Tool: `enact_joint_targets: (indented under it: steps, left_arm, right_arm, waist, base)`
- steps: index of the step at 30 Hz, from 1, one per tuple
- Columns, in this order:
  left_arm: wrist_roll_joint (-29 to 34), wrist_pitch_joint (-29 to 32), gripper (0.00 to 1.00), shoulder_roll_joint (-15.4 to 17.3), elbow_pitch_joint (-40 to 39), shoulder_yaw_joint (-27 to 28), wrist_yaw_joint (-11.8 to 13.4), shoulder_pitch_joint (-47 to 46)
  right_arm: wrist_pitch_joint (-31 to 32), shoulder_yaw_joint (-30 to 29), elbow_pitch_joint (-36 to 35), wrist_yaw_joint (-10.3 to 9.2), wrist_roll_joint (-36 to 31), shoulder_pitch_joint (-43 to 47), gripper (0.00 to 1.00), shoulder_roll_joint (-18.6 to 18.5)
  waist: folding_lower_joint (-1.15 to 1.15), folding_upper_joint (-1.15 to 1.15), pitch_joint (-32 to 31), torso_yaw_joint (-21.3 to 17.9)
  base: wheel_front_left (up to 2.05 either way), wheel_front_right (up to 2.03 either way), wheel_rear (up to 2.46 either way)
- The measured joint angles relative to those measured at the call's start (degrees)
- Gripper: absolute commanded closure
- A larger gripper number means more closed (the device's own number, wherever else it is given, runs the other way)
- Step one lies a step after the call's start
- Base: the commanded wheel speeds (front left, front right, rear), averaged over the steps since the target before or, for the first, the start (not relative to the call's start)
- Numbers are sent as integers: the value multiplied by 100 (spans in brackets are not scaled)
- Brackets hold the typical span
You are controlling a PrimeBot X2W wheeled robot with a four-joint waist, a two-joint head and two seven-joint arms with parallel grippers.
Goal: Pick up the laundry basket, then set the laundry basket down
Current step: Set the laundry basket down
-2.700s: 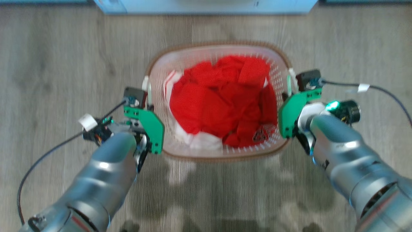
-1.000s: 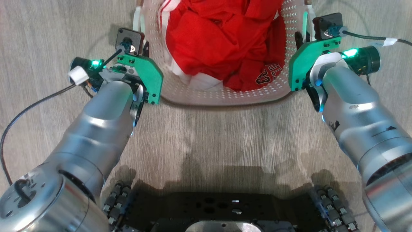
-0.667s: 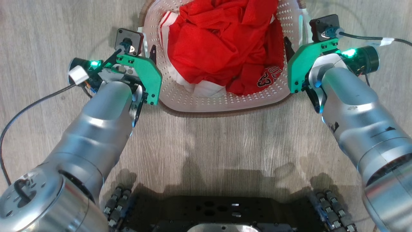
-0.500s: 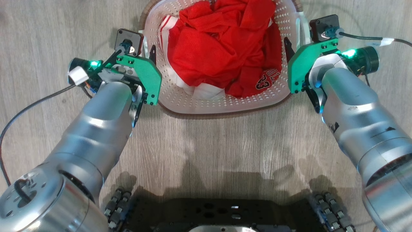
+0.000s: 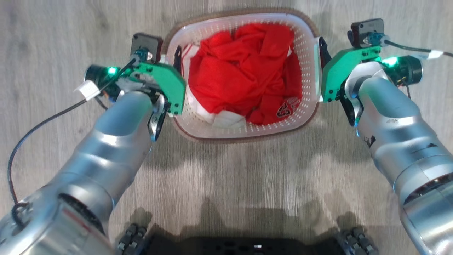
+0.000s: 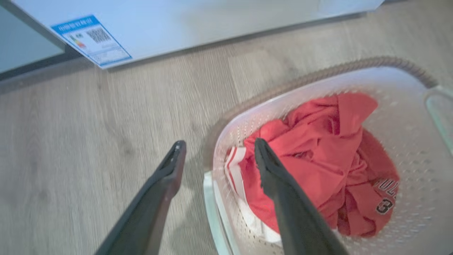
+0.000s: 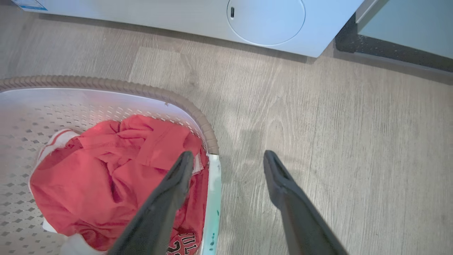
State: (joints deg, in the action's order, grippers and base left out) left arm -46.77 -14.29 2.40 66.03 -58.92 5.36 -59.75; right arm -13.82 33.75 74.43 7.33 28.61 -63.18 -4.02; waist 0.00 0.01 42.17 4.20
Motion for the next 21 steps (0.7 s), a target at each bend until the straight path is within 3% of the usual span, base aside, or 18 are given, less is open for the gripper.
enact_joint_targets:
  steps: [4, 10, 21]
  left_arm:
    - [482, -19, 0, 238, -881, 548, 232, 284]
    - [1249, -26, 0, 480, -1959, 1557, 409, 1478]
    - [2462, -34, 0, 466, -3728, 3226, 344, 3221]
  right_arm:
    - [-42, -171, -152, 0, -71, 123, 0, 0]
    - [-43, -688, -1040, 0, -557, 594, 0, 2]
    - [-48, -1571, -2785, 0, -1276, 2264, 0, 4]
  waist:
    - [0, 0, -332, 0]
    - [0, 0, -924, -48]
    - [-1, 0, -2145, -103]
  base:
    - [0, 0, 0]
    - [0, 0, 0]
    - [0, 0, 0]
